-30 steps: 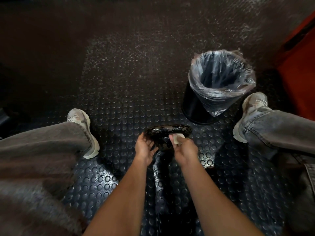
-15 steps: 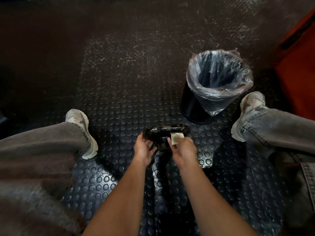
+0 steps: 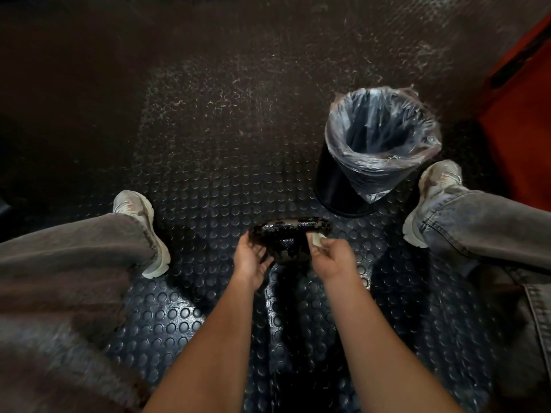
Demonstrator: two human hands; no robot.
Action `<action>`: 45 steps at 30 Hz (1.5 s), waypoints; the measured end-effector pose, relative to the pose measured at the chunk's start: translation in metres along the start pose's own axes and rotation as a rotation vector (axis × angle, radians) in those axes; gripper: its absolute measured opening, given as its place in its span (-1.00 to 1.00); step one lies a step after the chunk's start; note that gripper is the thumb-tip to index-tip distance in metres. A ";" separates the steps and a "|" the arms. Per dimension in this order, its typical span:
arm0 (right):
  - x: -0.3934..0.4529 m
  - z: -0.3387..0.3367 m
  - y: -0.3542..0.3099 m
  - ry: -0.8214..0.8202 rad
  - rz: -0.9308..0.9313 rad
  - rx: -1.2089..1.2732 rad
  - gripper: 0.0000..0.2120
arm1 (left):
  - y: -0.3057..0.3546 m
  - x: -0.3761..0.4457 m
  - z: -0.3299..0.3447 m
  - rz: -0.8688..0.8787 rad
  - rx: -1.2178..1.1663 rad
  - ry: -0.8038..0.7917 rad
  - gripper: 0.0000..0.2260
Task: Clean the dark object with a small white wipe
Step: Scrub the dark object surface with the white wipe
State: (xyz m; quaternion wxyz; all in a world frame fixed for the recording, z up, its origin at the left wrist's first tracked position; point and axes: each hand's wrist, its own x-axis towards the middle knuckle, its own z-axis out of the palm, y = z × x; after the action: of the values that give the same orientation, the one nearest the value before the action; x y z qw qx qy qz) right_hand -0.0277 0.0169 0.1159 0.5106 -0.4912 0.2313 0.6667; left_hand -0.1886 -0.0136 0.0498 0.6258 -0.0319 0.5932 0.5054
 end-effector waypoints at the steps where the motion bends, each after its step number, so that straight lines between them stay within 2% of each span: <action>1: -0.001 0.004 0.005 0.029 -0.038 0.043 -0.82 | 0.000 -0.001 0.000 -0.001 0.002 0.000 -0.62; 2: -0.005 0.007 0.013 0.040 -0.063 0.046 -0.83 | 0.000 -0.001 0.001 -0.003 0.002 0.000 -0.62; 5: -0.013 0.001 0.028 0.017 -0.136 -0.114 -0.63 | 0.000 -0.003 0.002 -0.012 -0.013 -0.001 -0.61; 7: -0.010 0.000 0.019 0.005 -0.103 -0.134 -0.73 | 0.001 -0.003 0.002 -0.012 -0.014 -0.004 -0.61; 8: -0.002 -0.001 0.015 0.005 -0.068 -0.095 -0.80 | 0.000 -0.003 0.002 -0.010 -0.014 -0.001 -0.61; 10: 0.015 -0.004 0.008 0.111 0.009 -0.012 -0.65 | 0.001 -0.003 0.003 -0.011 -0.018 0.004 -0.61; 11: 0.021 -0.006 0.004 0.140 0.044 0.014 -0.64 | 0.000 -0.003 0.003 -0.012 -0.020 0.004 -0.61; 13: 0.031 -0.013 -0.006 0.125 0.197 0.269 -0.70 | -0.001 -0.002 0.002 -0.013 -0.018 0.000 -0.61; 14: 0.031 -0.013 -0.009 0.140 0.195 0.212 -0.66 | -0.002 -0.001 0.001 -0.012 -0.011 0.001 -0.61; 15: 0.023 -0.010 -0.005 0.125 0.110 0.184 -0.68 | -0.002 0.000 0.001 -0.011 -0.005 0.001 -0.61; 16: 0.022 -0.006 -0.001 0.056 0.131 0.255 -0.74 | -0.001 0.001 0.000 -0.009 -0.001 0.006 -0.61; 17: 0.019 -0.002 0.000 0.048 -0.010 0.102 -0.73 | -0.001 0.001 0.000 -0.008 0.000 0.011 -0.61; 18: 0.009 0.002 0.004 0.048 -0.044 0.064 -0.72 | -0.001 0.000 0.000 -0.007 0.003 0.014 -0.60; 20: -0.001 0.008 0.018 0.069 -0.105 -0.048 -0.82 | -0.001 -0.002 0.003 -0.006 0.005 0.011 -0.60; 21: -0.003 0.005 0.026 0.053 -0.138 -0.136 -0.79 | 0.000 -0.004 0.003 -0.006 0.003 0.011 -0.60; 24: -0.005 -0.002 0.035 0.034 -0.162 -0.191 -0.58 | 0.001 -0.004 0.003 -0.010 -0.003 0.013 -0.59; 27: -0.001 0.002 0.025 0.019 -0.213 -0.252 -0.67 | 0.001 -0.005 0.005 -0.012 -0.005 0.012 -0.58; 29: 0.016 -0.004 0.017 0.056 -0.139 -0.089 -0.87 | 0.000 -0.005 0.005 -0.014 -0.006 0.007 -0.58; 30: 0.023 -0.002 0.013 0.068 -0.103 -0.061 -0.91 | 0.000 -0.004 0.004 -0.013 -0.003 0.004 -0.58; 32: 0.030 -0.002 0.007 0.051 -0.015 -0.024 -0.69 | 0.002 -0.004 0.002 -0.010 0.001 -0.001 -0.59; 33: 0.034 -0.004 0.009 0.097 -0.016 -0.093 -0.66 | 0.002 -0.004 0.002 -0.011 0.005 -0.004 -0.59; 35: 0.027 -0.004 0.006 0.170 -0.012 -0.053 -0.72 | 0.000 -0.003 0.002 -0.013 0.010 -0.004 -0.58; 36: 0.029 -0.004 0.002 0.136 -0.041 -0.106 -0.75 | -0.001 -0.003 0.002 -0.012 0.009 -0.003 -0.57; 38: 0.029 -0.006 -0.008 0.191 -0.002 -0.188 -0.74 | 0.000 -0.003 0.002 -0.011 0.012 -0.006 -0.57; 42: 0.019 -0.007 -0.015 0.066 0.025 -0.072 -0.60 | 0.000 -0.003 0.003 -0.005 0.014 -0.011 -0.59; 45: 0.010 0.001 -0.007 0.058 -0.016 -0.099 -0.65 | -0.001 -0.004 0.003 -0.006 0.011 -0.001 -0.57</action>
State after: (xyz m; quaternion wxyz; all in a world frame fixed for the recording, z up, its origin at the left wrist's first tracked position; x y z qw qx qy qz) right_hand -0.0221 0.0248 0.1088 0.4840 -0.5368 0.2086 0.6589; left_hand -0.1849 -0.0139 0.0532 0.6276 -0.0300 0.5958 0.5003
